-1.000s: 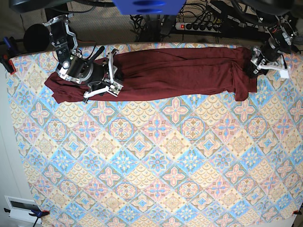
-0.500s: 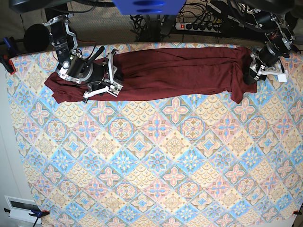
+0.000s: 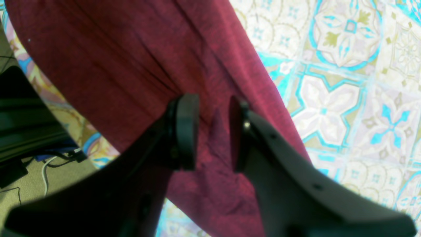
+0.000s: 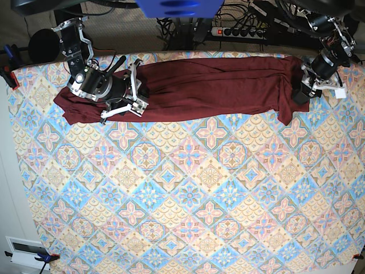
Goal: Layout the t-shirt on the table in an organized manner, then fold the t-shirt properly
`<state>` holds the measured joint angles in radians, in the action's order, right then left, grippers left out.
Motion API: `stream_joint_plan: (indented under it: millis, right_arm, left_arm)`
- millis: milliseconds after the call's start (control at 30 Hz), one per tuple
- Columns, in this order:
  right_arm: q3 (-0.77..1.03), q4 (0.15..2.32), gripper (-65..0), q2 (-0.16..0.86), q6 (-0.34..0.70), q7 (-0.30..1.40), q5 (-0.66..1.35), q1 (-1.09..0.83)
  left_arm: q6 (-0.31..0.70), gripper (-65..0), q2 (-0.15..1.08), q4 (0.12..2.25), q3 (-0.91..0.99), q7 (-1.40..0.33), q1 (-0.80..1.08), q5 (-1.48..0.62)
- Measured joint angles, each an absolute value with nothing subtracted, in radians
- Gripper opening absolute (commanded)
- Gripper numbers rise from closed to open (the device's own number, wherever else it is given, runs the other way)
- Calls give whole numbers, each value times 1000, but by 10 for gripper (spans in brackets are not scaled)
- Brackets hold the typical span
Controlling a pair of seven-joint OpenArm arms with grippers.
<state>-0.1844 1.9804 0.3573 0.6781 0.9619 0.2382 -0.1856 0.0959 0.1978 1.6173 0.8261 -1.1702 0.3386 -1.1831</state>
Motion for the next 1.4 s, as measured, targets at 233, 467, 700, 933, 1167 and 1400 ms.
stream_joint_plan:
  millis: [233,467,700,933,1167,1400]
  right_arm:
    - [-184,1980,-495,358,678,961,239,-185]
    - [-184,1980,-495,358,678,962,239,-186]
    - [-184,1980,-495,358,678,962,239,-186]
    - [-184,1980,-495,358,678,962,239,-185]
    - [-184,1980,-495,358,678,962,239,-186]
    - [-184,1980,-495,357,678,962,239,-186]
  left_arm:
    - [93,-375,202,1748,886,-1186,455,-1221]
    - [96,-375,197,1766,911,-1190,398,-1221]
    - [90,-375,189,1599,908,-1186,302,-1193]
    - [89,-375,188,1498,887,-1178,272,-1152]
    - [94,-375,186,1499,875,-1179,225,-1158]
    - [94,-375,182,1498,863,-1177,213,-1156]
